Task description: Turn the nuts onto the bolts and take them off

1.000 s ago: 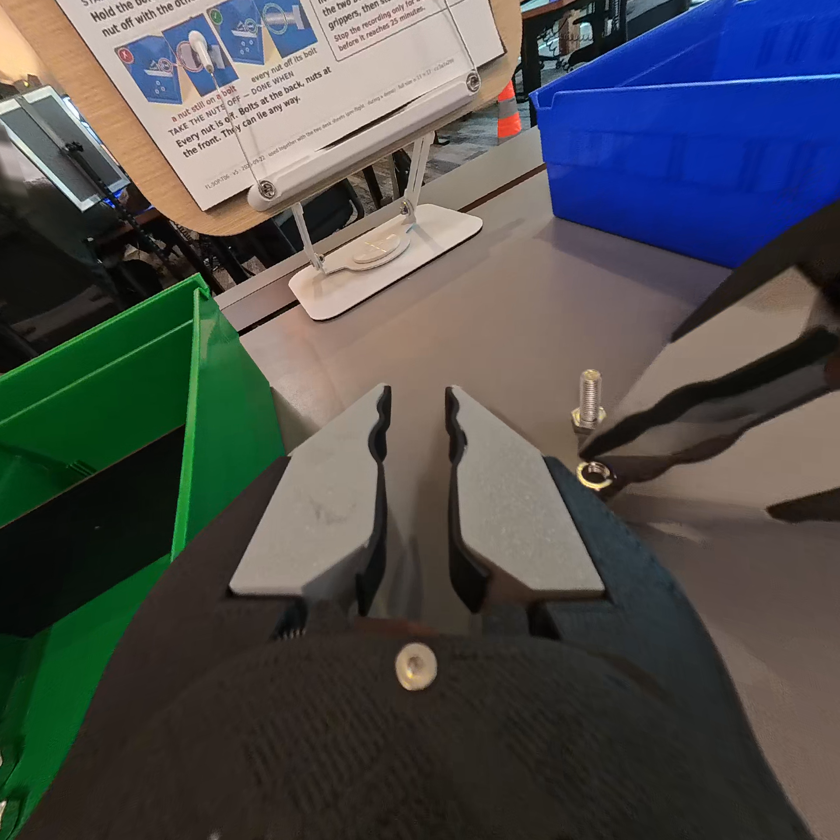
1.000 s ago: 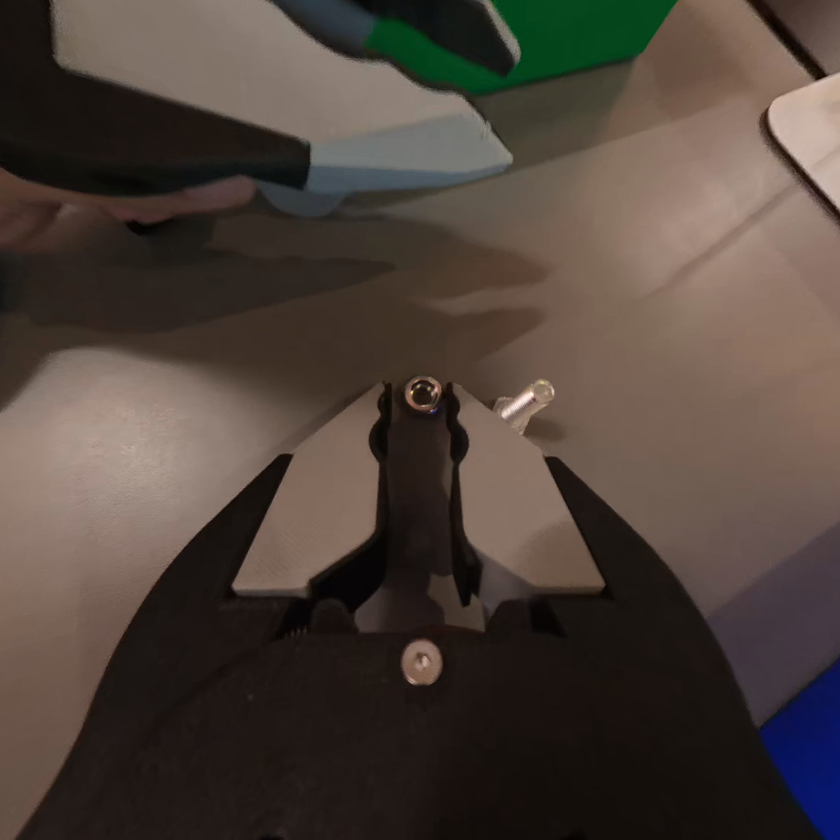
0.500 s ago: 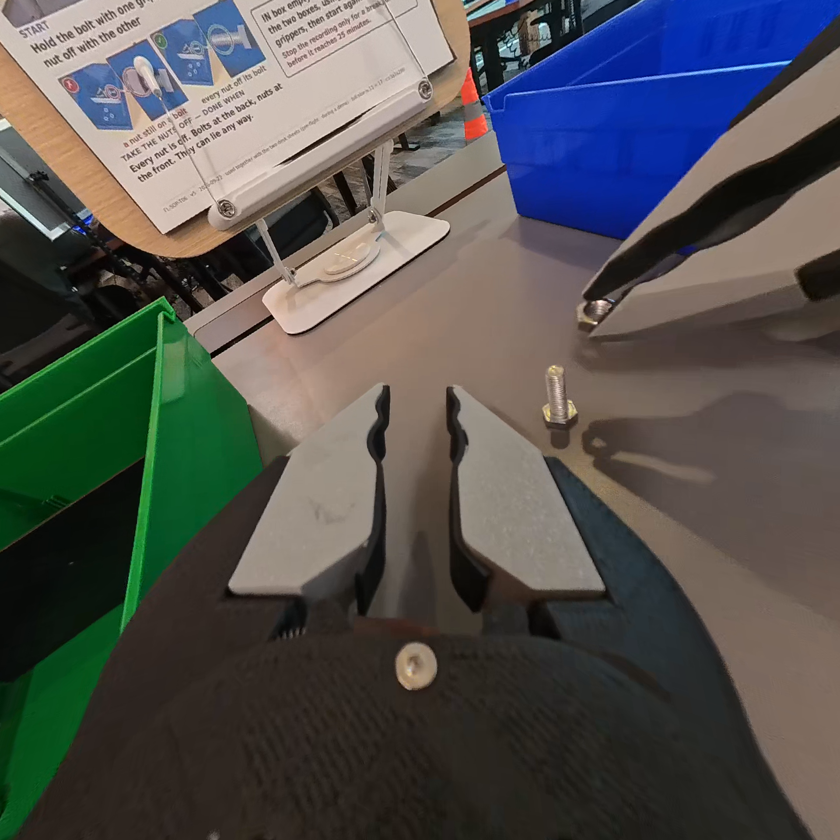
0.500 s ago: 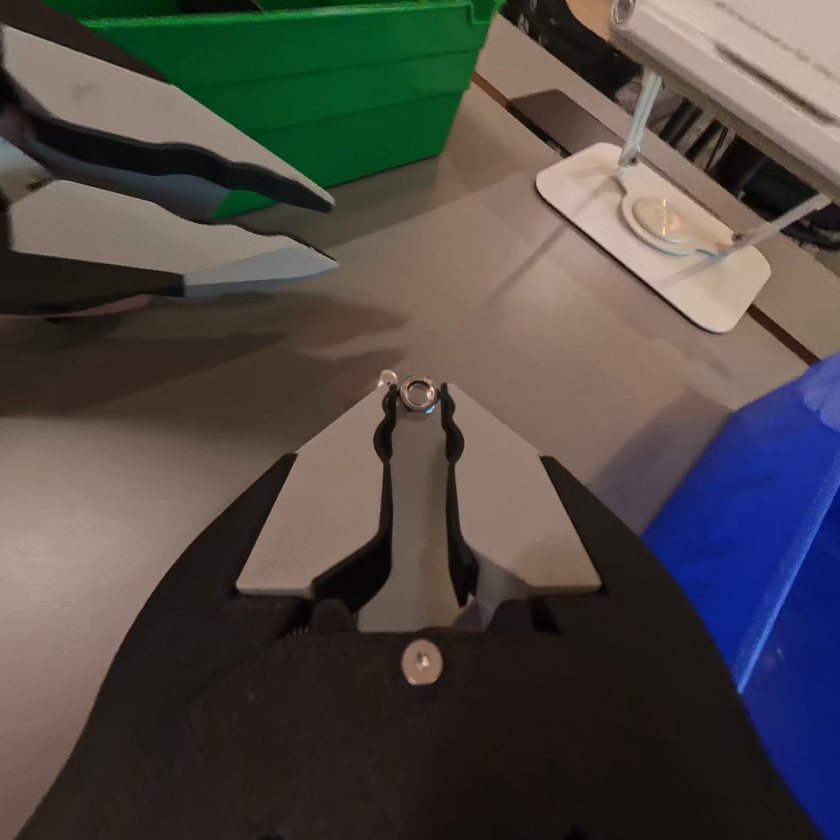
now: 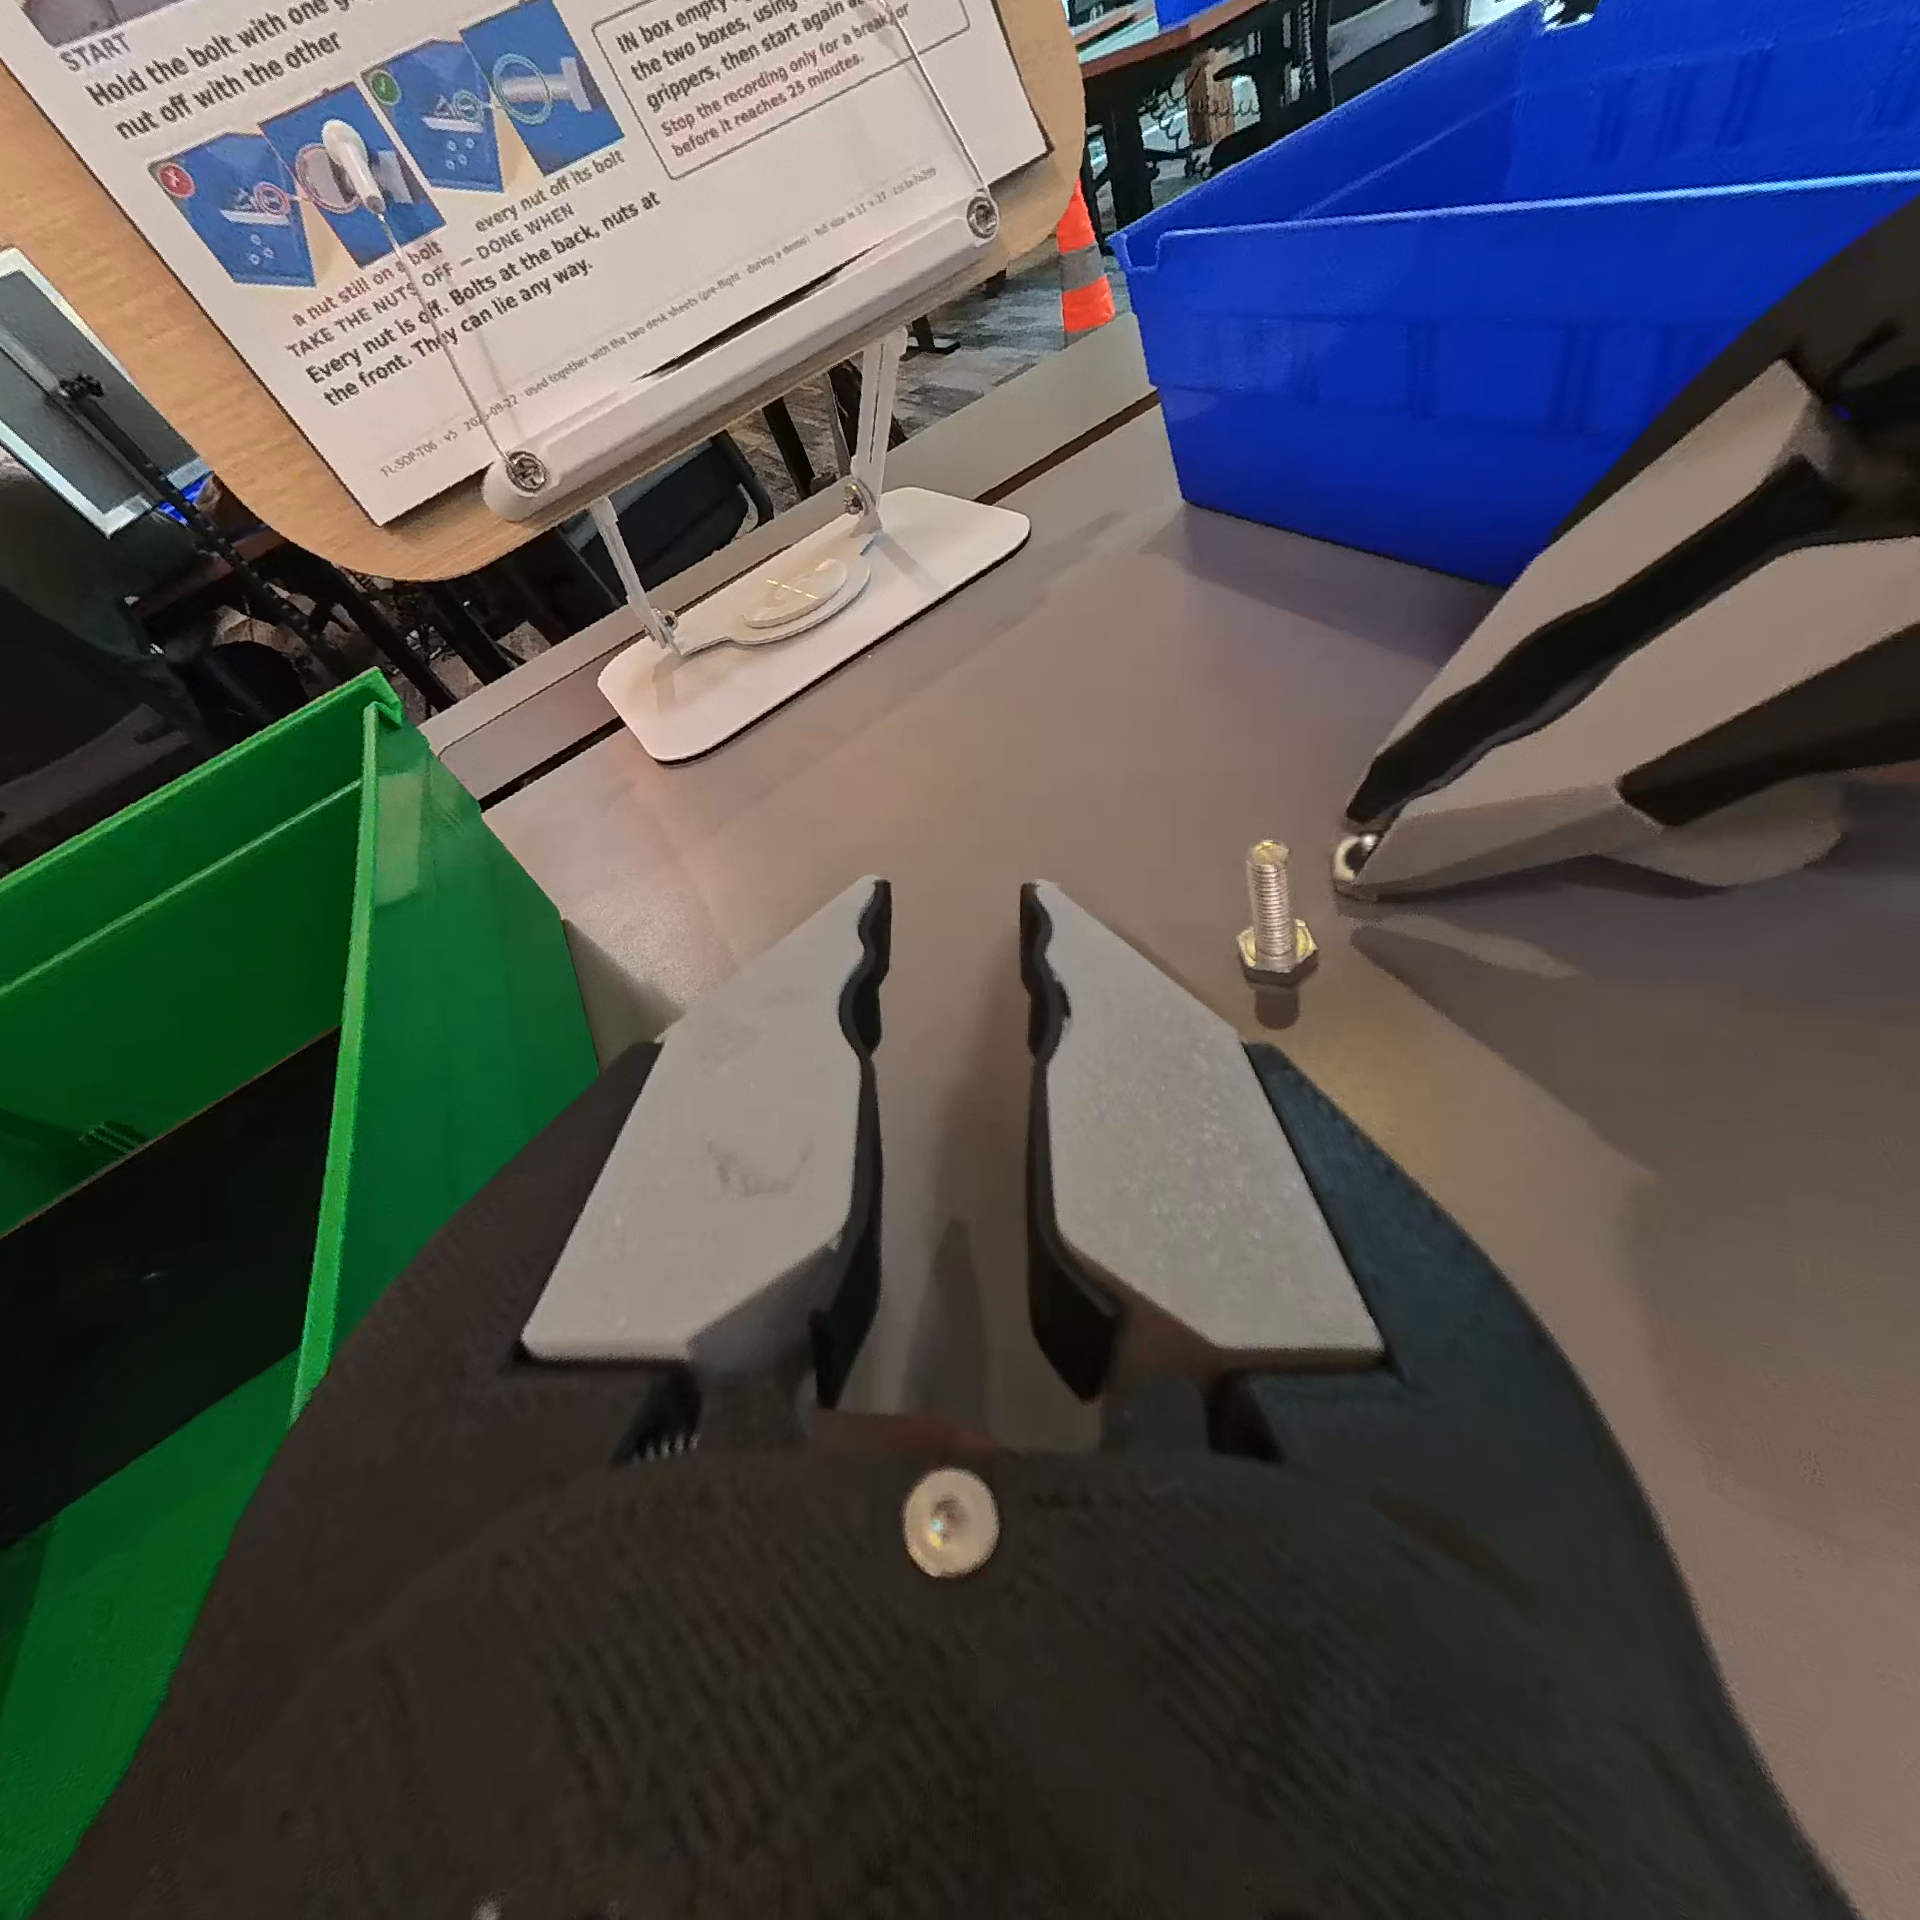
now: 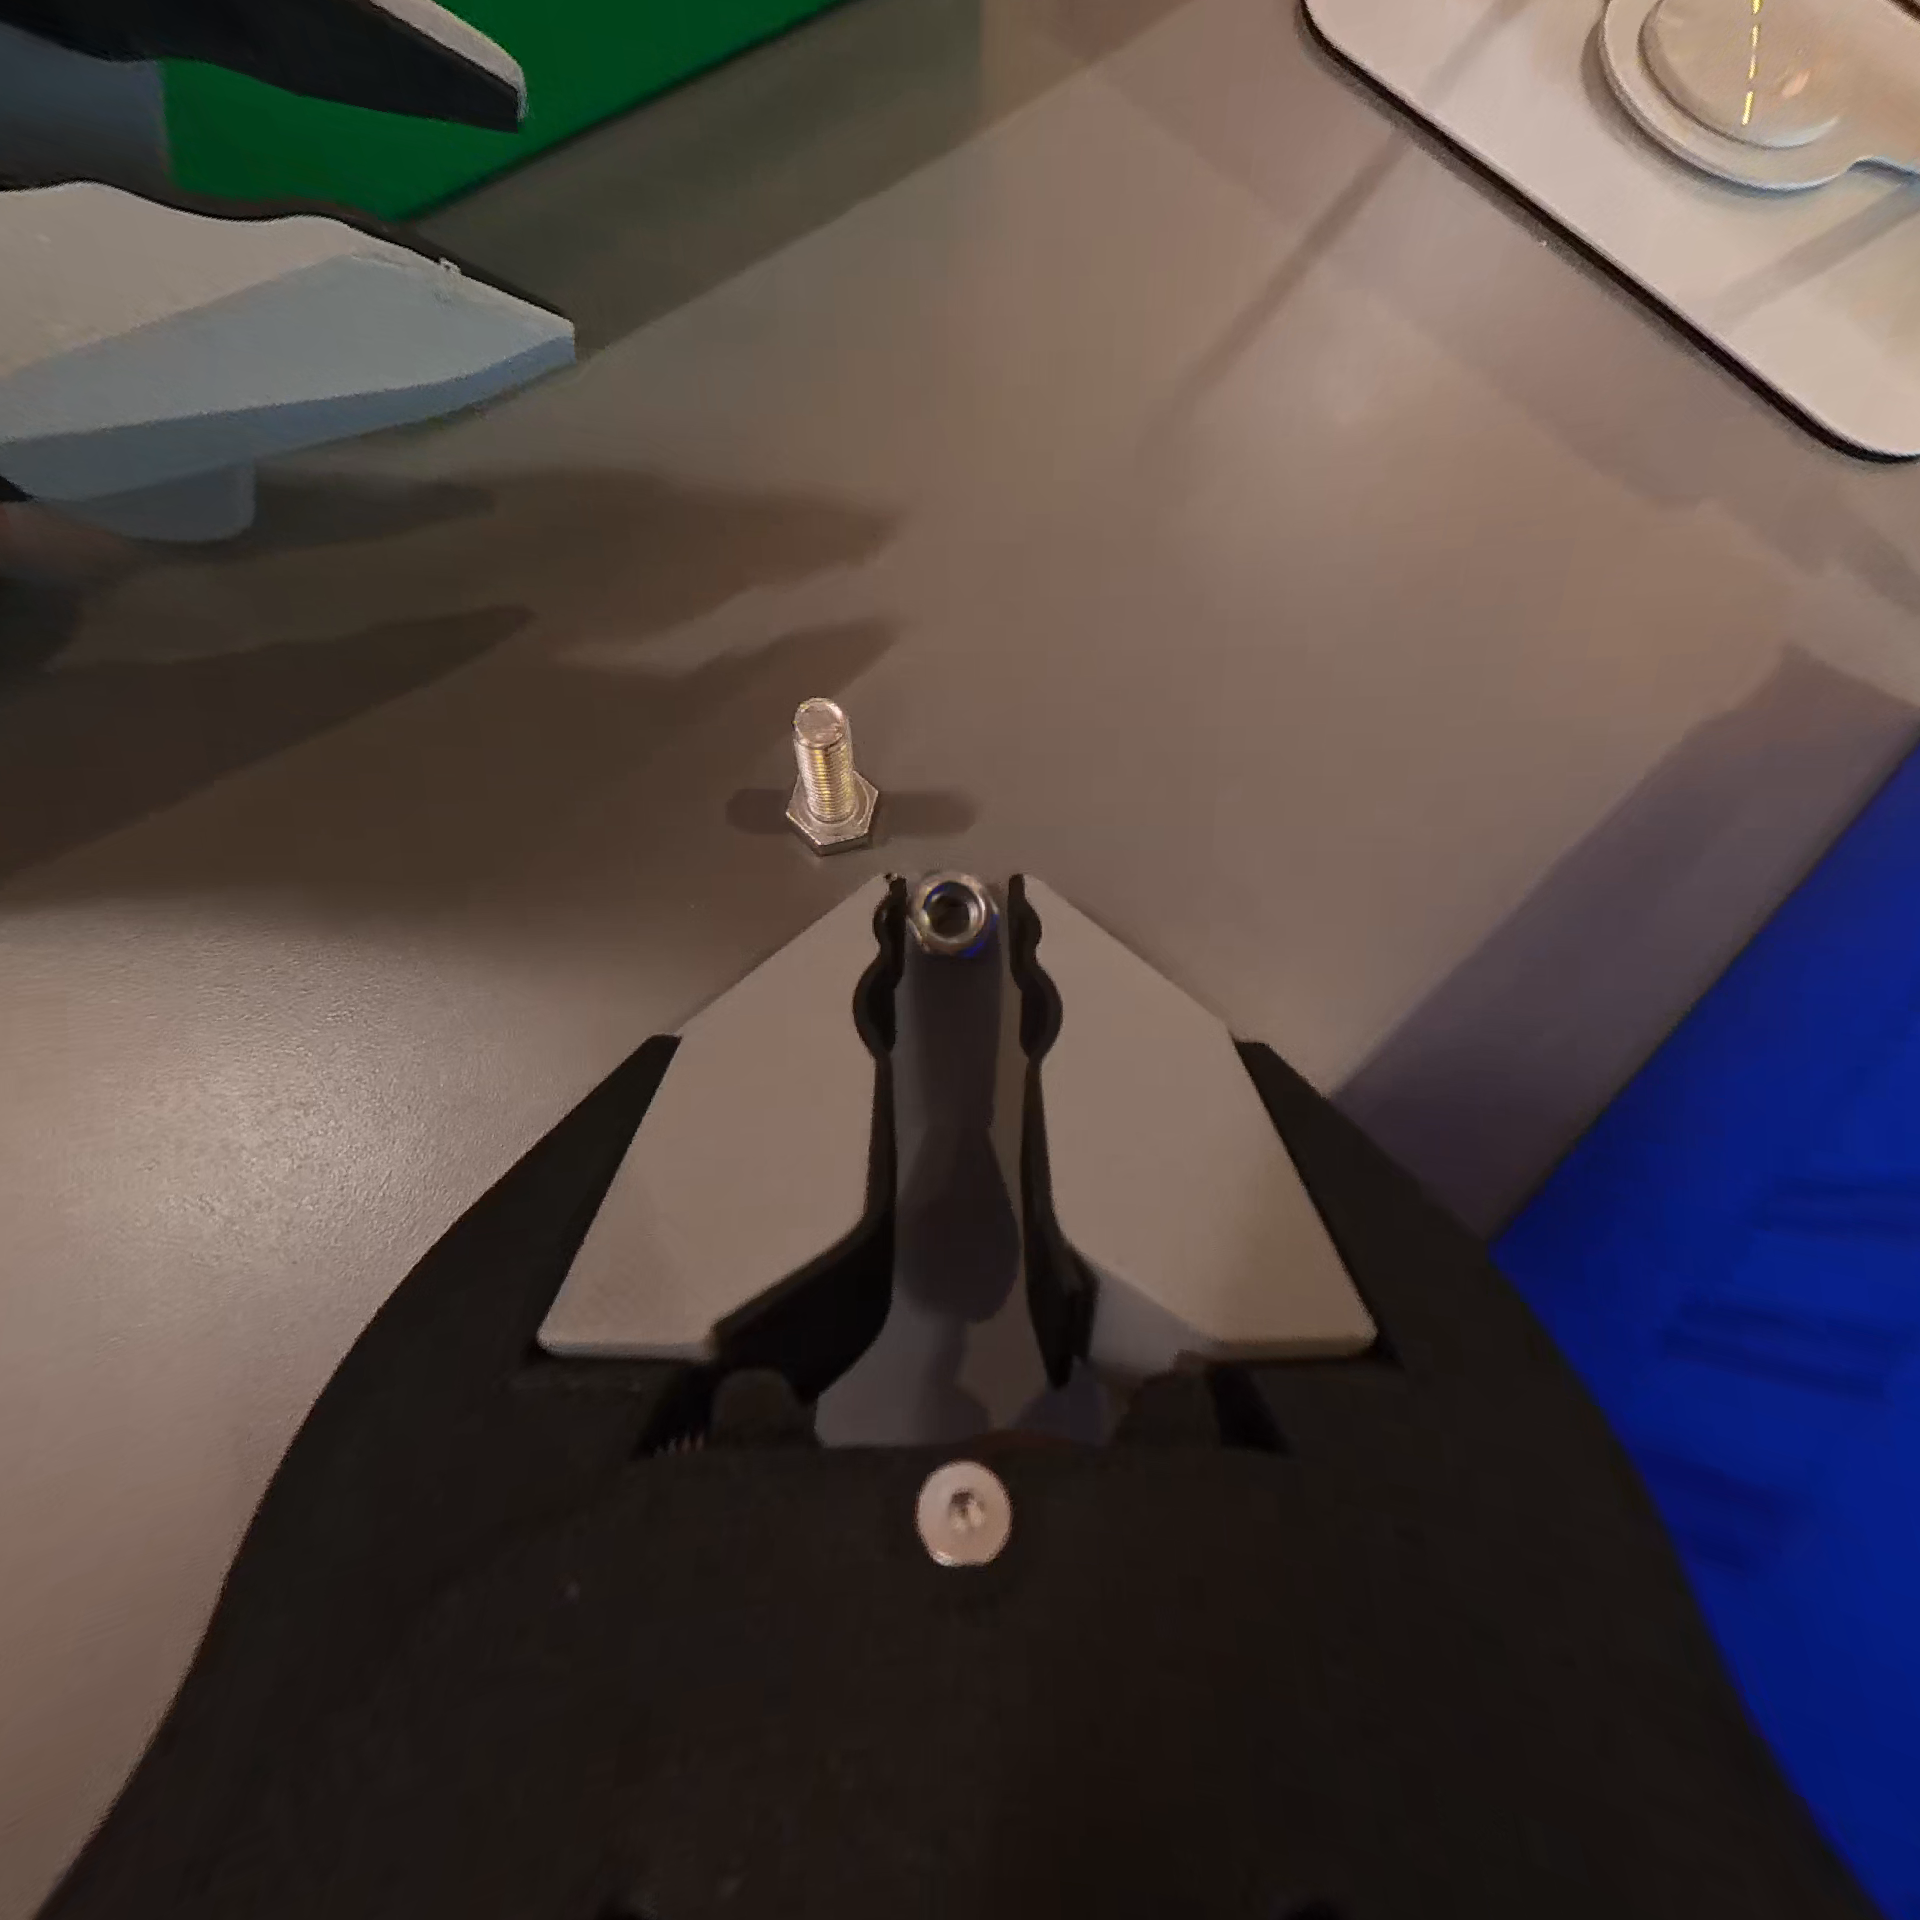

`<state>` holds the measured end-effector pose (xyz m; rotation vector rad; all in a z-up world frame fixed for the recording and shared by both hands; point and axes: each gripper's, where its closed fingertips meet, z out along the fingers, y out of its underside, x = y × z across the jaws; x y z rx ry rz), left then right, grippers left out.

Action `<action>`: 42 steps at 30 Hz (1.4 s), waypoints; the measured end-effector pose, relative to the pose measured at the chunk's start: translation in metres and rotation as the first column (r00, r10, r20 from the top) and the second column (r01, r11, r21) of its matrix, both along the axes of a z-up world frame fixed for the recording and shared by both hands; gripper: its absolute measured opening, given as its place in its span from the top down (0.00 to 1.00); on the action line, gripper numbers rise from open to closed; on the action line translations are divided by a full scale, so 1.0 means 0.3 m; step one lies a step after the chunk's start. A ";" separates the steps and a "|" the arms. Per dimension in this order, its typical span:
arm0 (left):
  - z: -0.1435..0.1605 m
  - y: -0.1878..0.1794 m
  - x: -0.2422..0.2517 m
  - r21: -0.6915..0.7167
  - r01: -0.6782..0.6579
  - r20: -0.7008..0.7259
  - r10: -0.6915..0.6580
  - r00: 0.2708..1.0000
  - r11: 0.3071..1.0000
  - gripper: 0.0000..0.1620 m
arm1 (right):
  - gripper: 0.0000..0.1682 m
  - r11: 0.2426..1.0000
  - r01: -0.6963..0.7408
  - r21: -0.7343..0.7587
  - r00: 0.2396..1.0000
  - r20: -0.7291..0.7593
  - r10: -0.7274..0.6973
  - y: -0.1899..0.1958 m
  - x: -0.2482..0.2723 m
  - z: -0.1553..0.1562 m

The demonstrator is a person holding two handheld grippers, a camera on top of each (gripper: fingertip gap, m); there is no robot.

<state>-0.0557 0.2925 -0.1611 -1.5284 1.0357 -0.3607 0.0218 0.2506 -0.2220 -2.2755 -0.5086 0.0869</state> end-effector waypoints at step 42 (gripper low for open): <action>0.019 -0.215 0.104 -0.063 0.391 0.084 -0.385 0.919 0.918 0.94 | 0.97 0.892 -0.273 0.360 0.896 -0.244 0.372 -0.061 -0.237 0.274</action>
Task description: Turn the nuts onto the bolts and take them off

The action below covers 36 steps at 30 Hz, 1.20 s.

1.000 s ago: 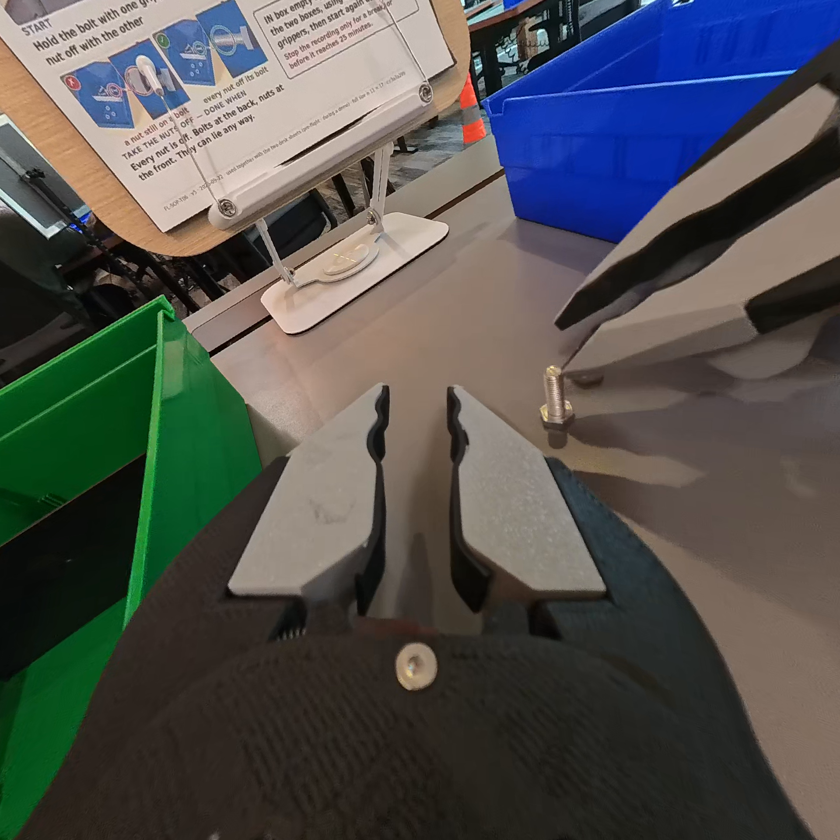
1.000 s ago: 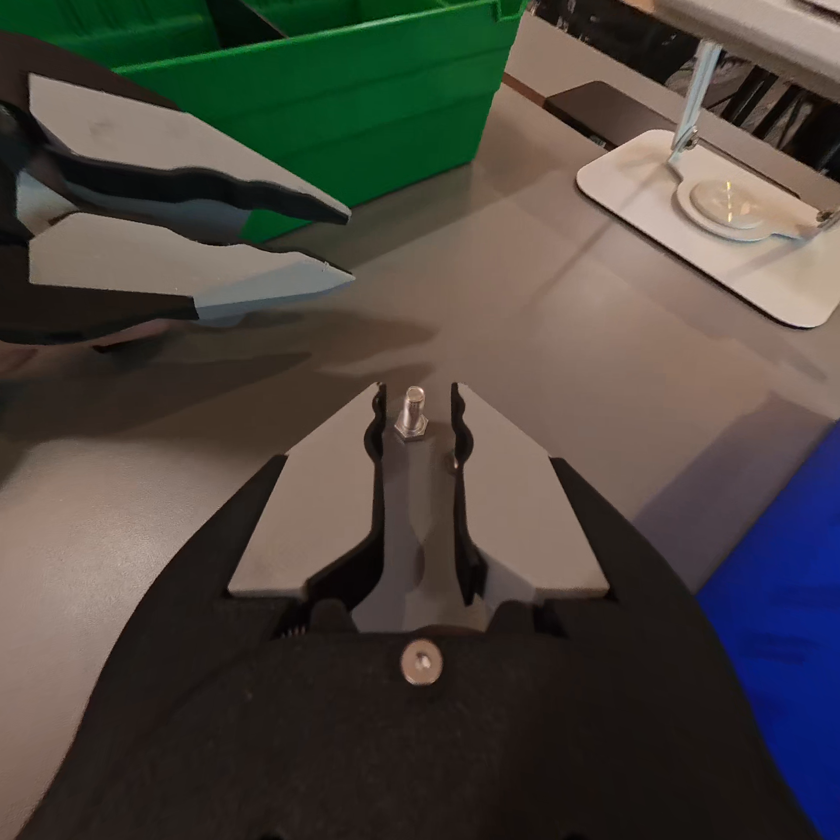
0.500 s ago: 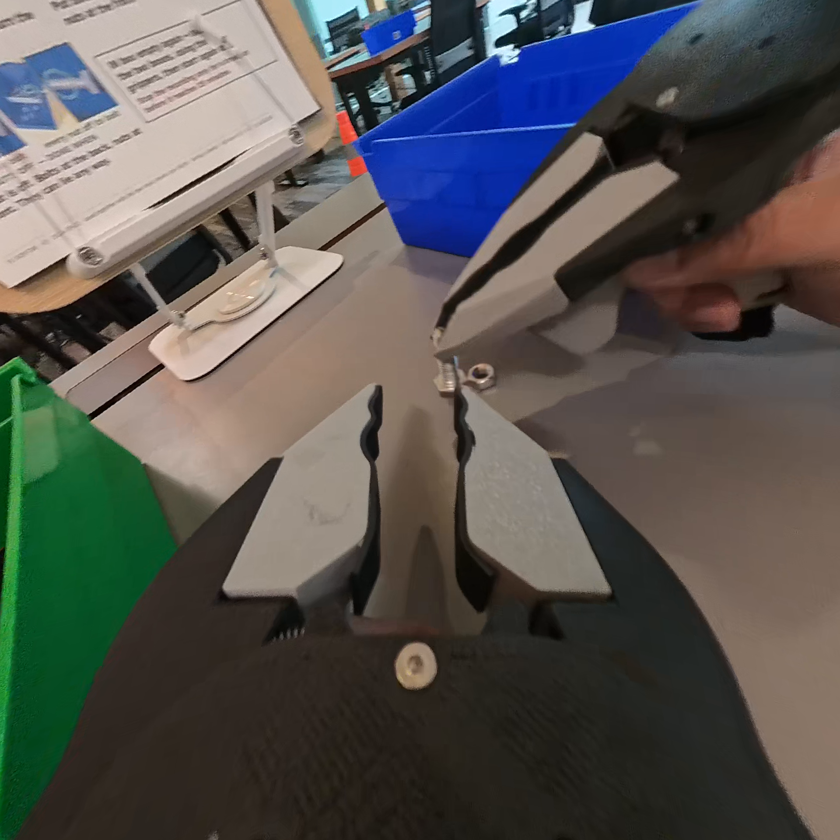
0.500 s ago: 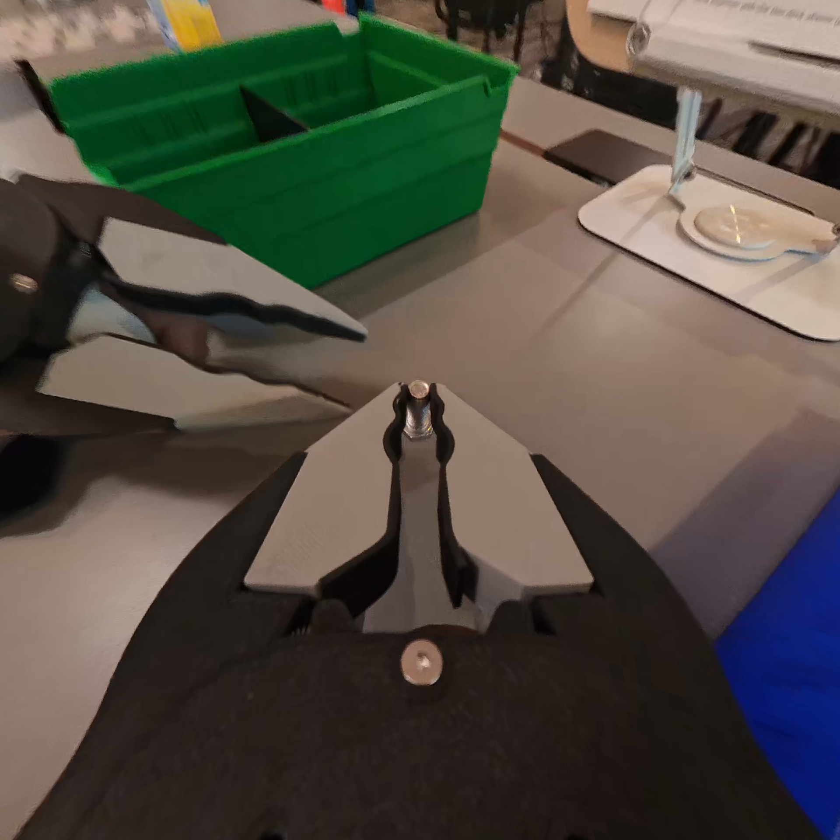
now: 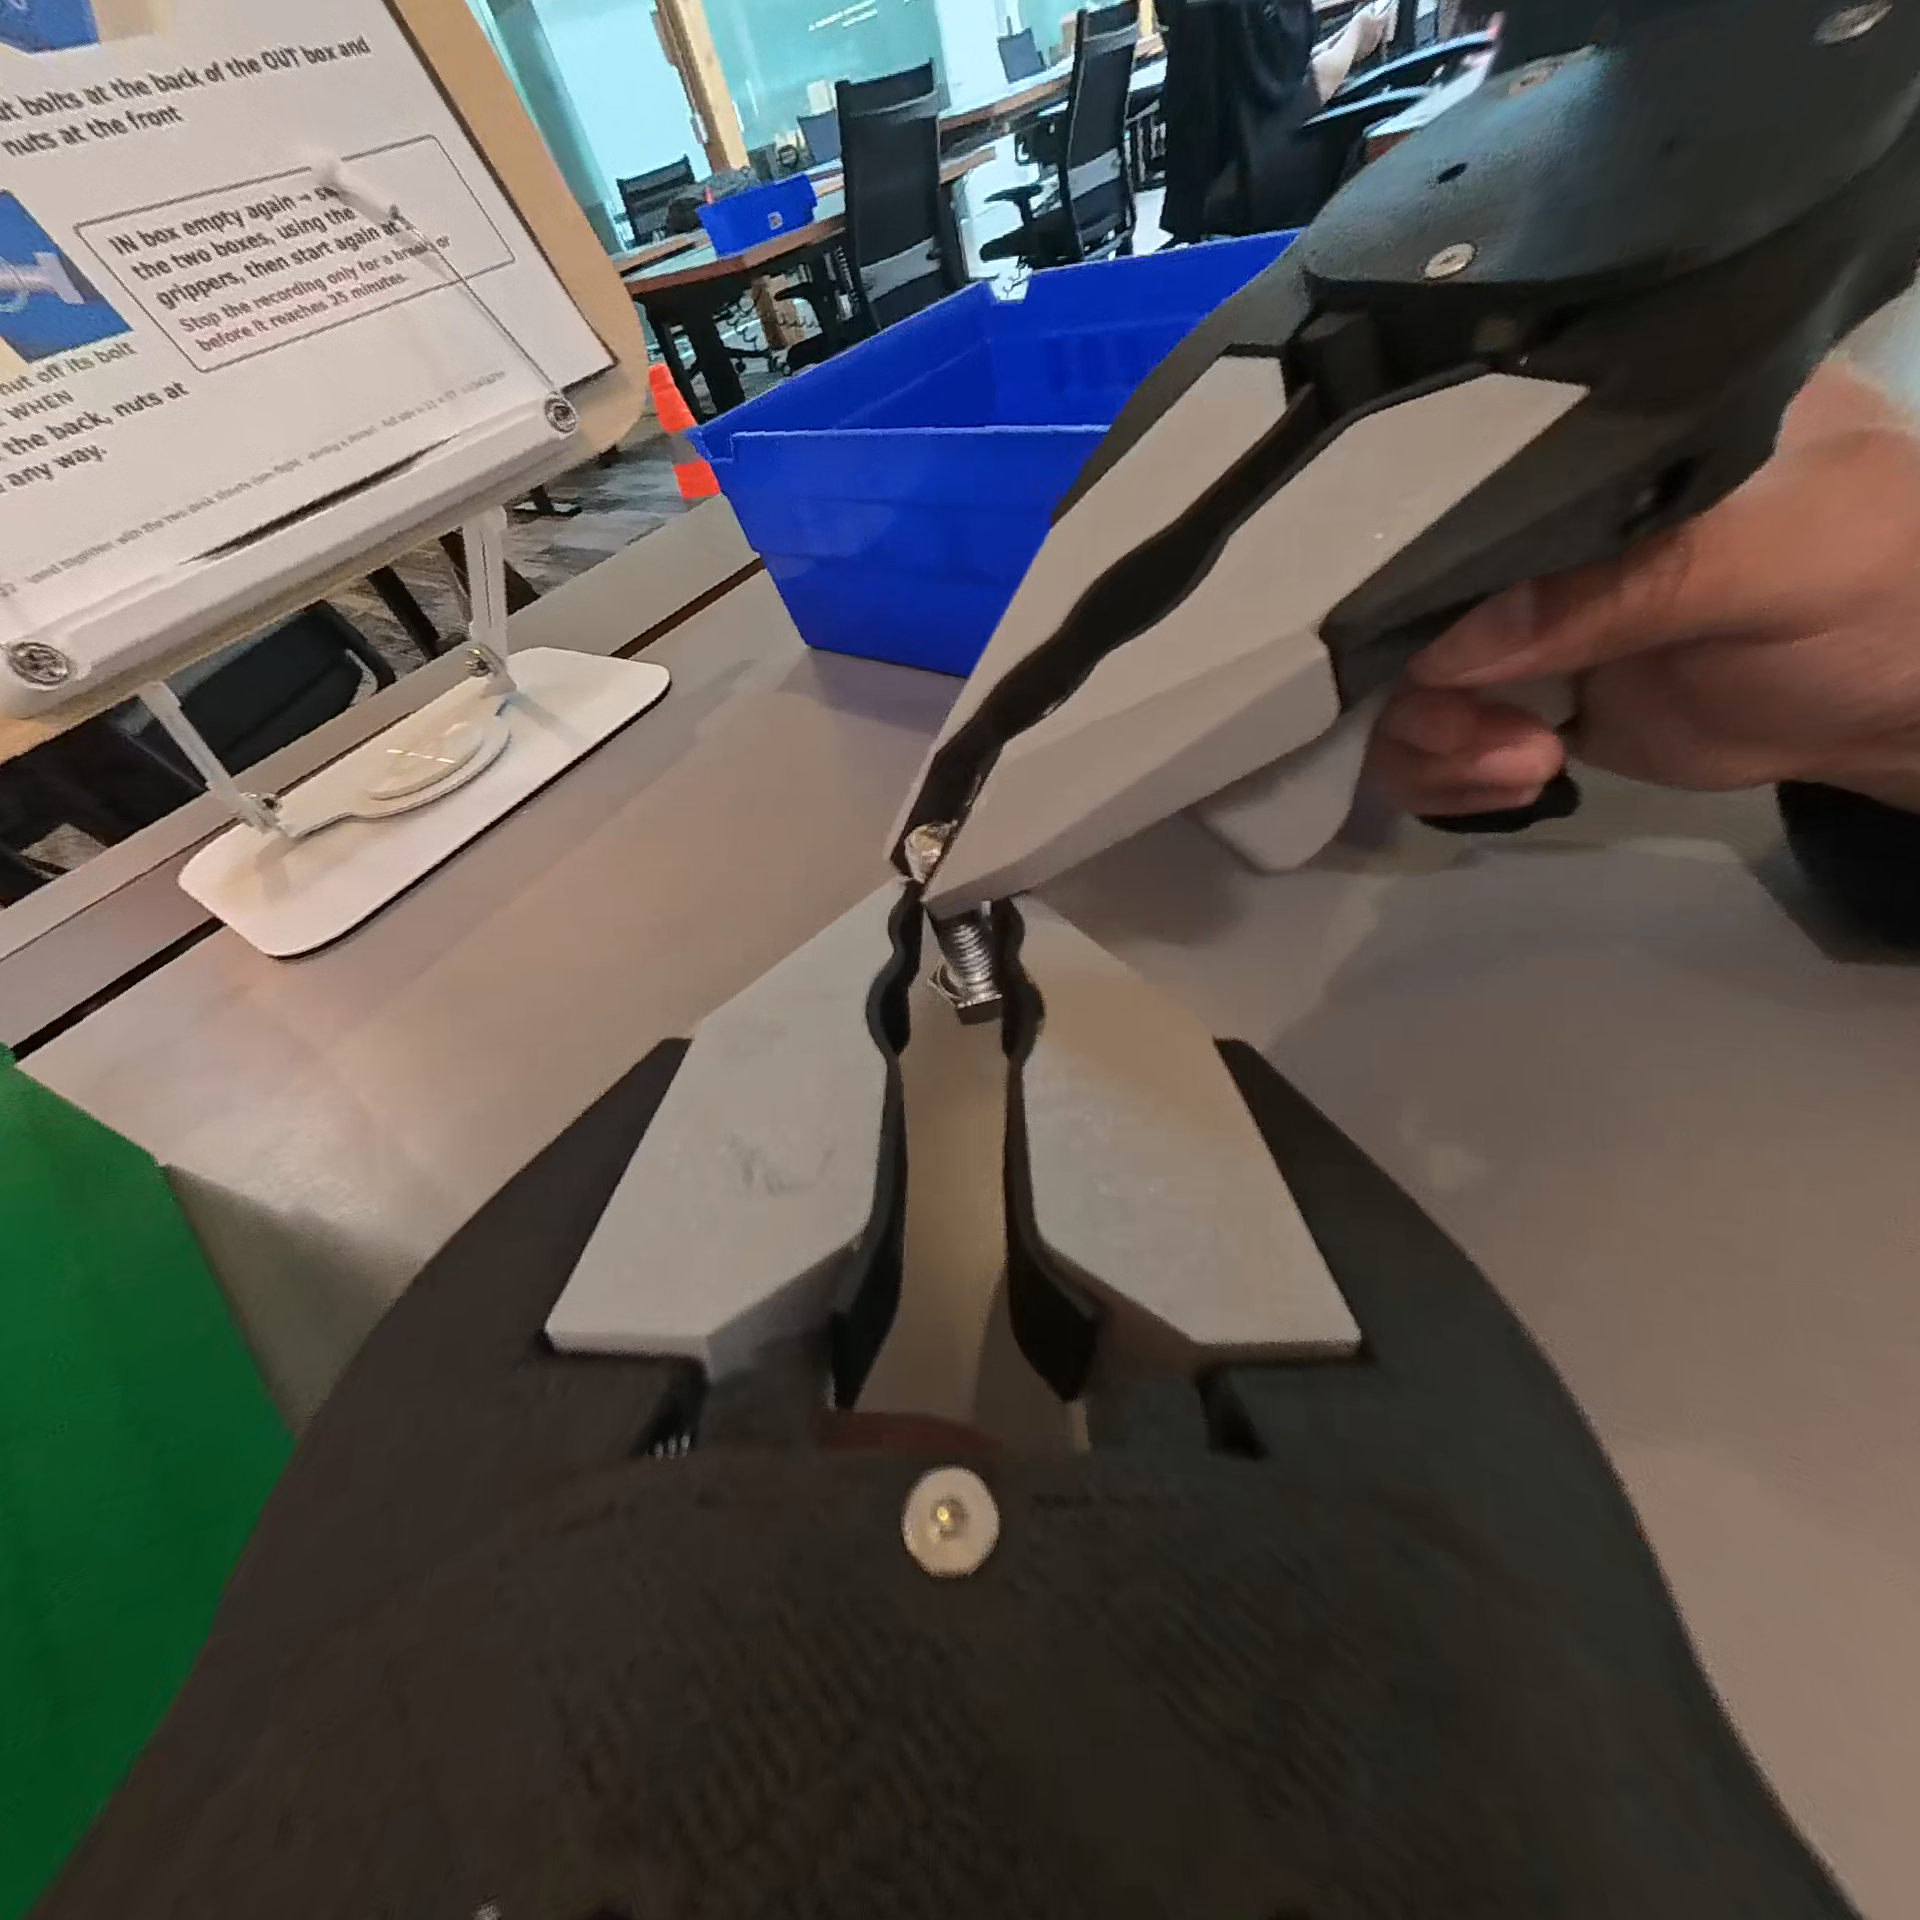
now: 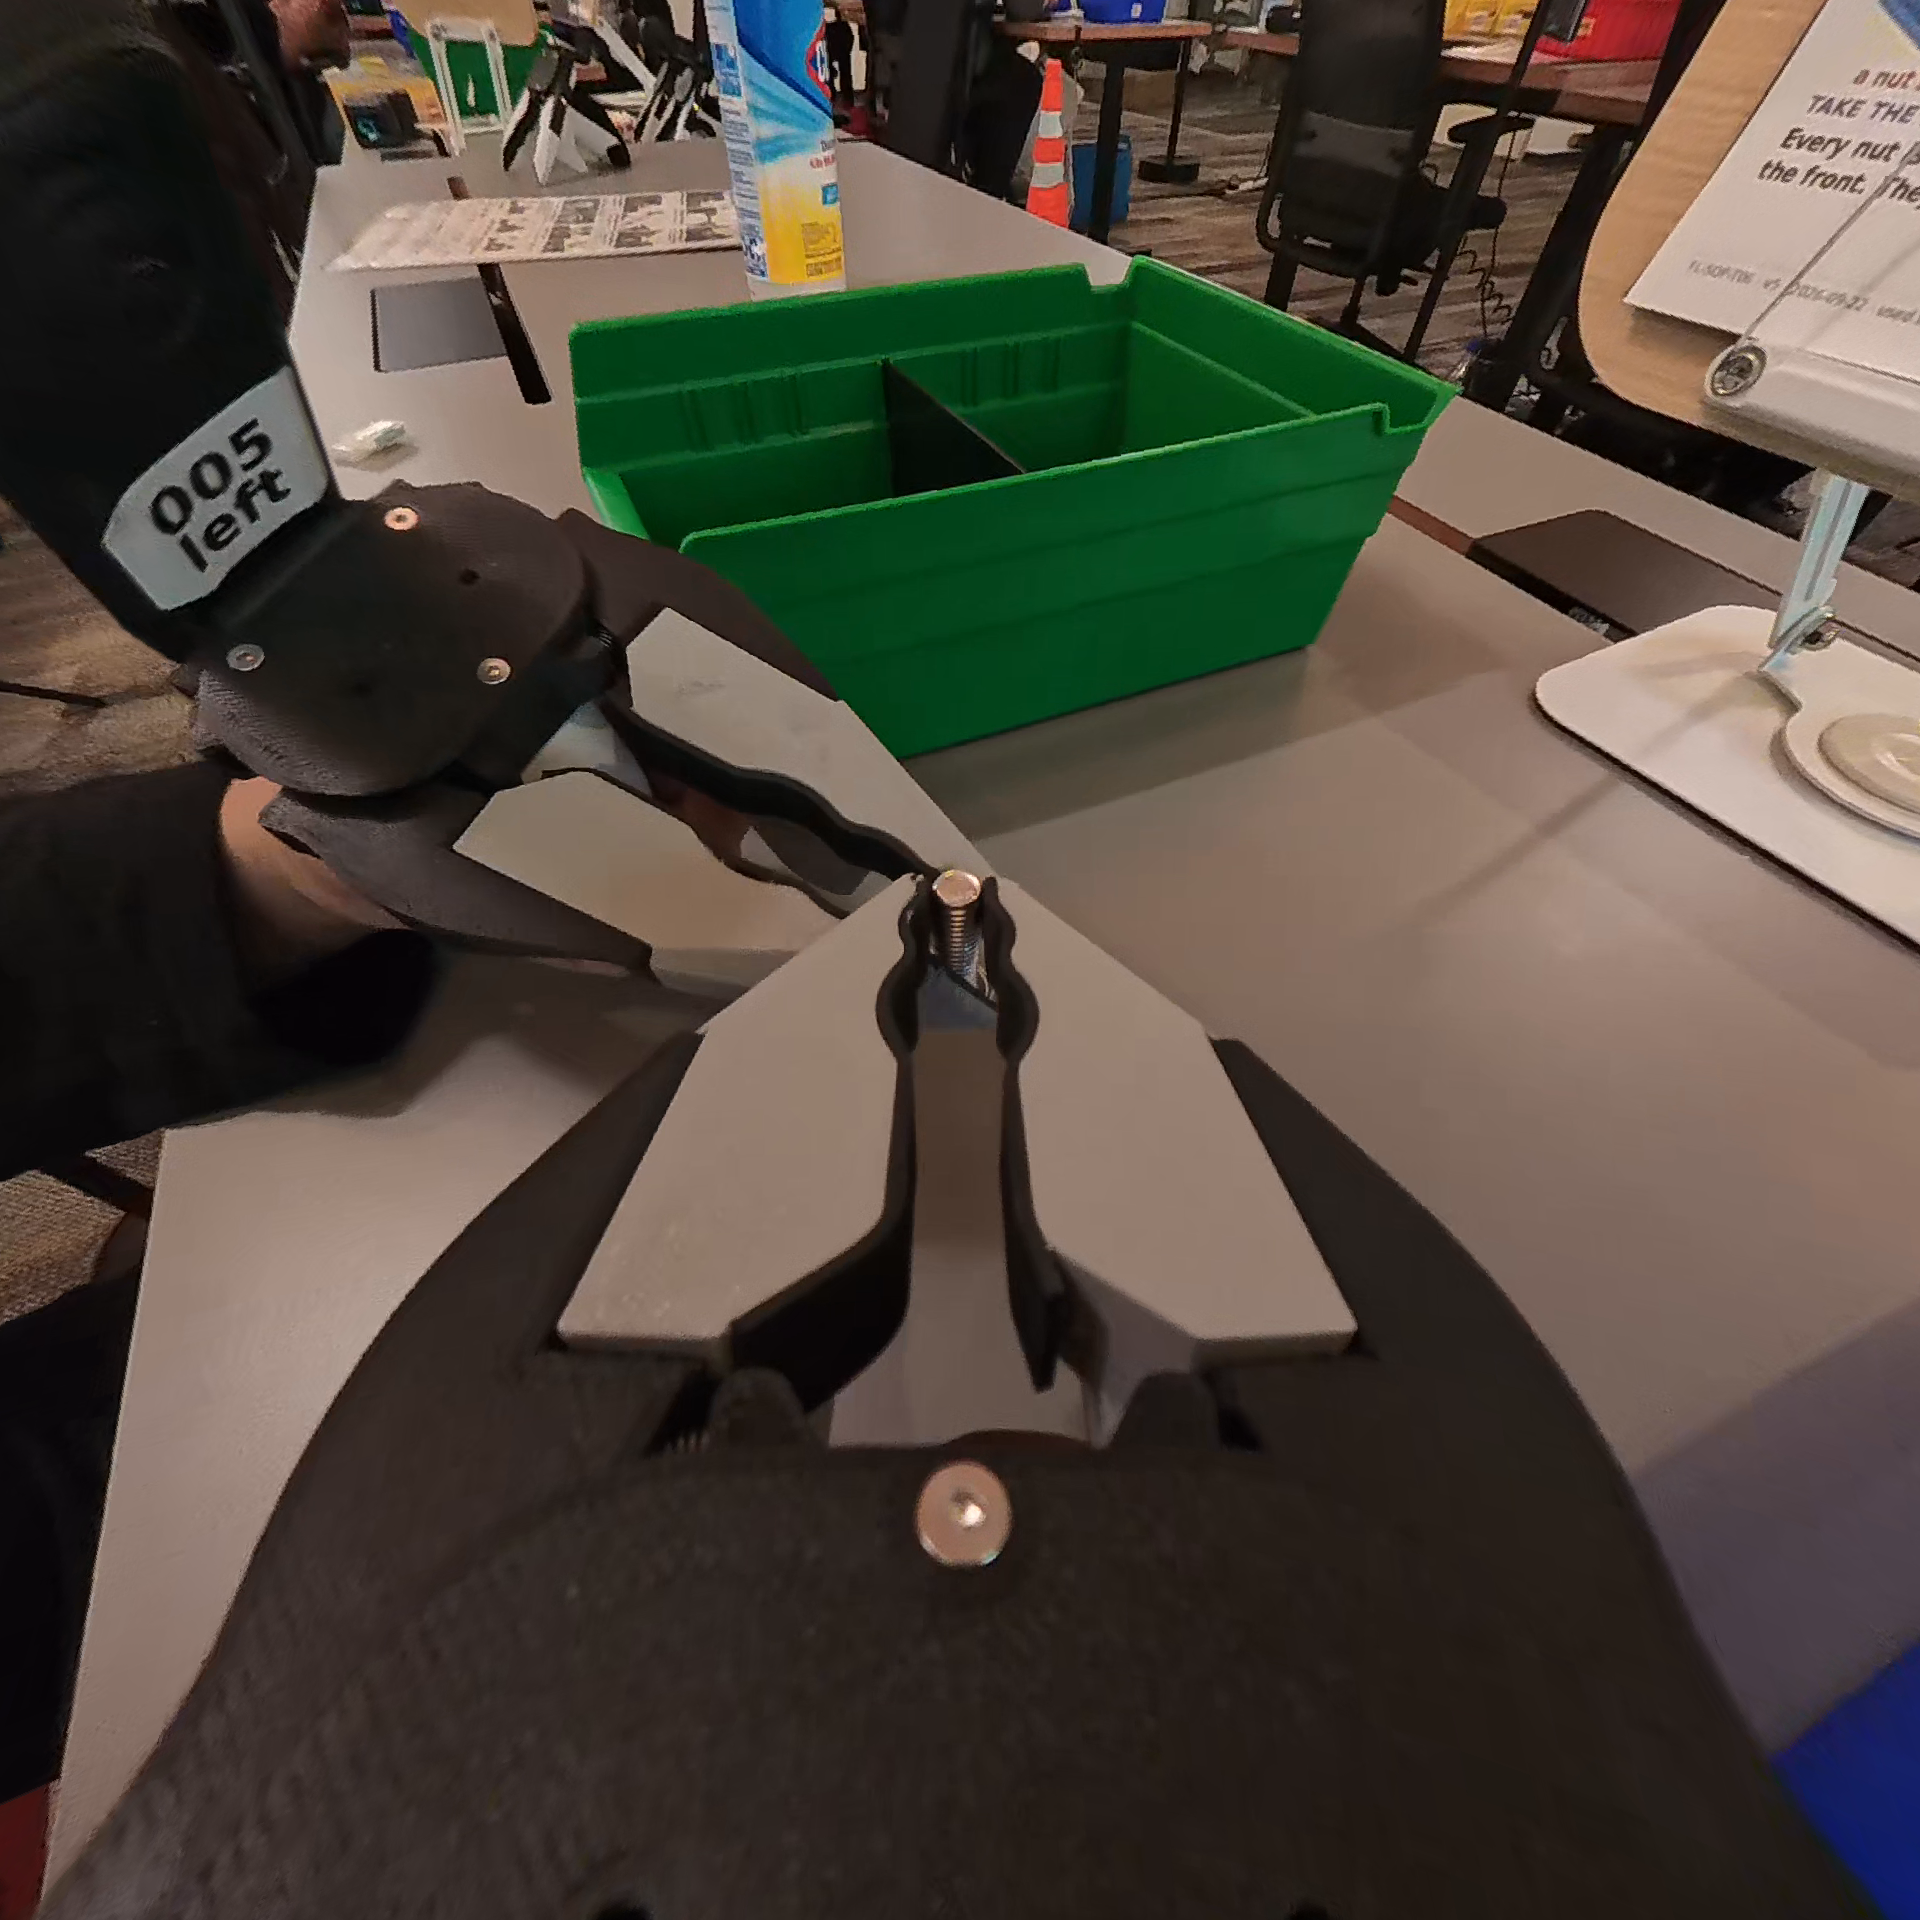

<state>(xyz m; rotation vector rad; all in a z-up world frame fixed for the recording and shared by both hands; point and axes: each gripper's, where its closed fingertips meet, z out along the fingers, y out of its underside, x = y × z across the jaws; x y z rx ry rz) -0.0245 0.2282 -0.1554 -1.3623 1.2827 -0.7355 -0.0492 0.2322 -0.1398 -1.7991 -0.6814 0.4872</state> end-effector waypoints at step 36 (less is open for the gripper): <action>0.125 0.016 -0.050 -0.482 0.223 0.362 -0.039 0.931 0.847 0.96 | 1.00 0.998 -0.057 0.008 0.998 -0.002 0.057 -0.020 -0.060 -0.014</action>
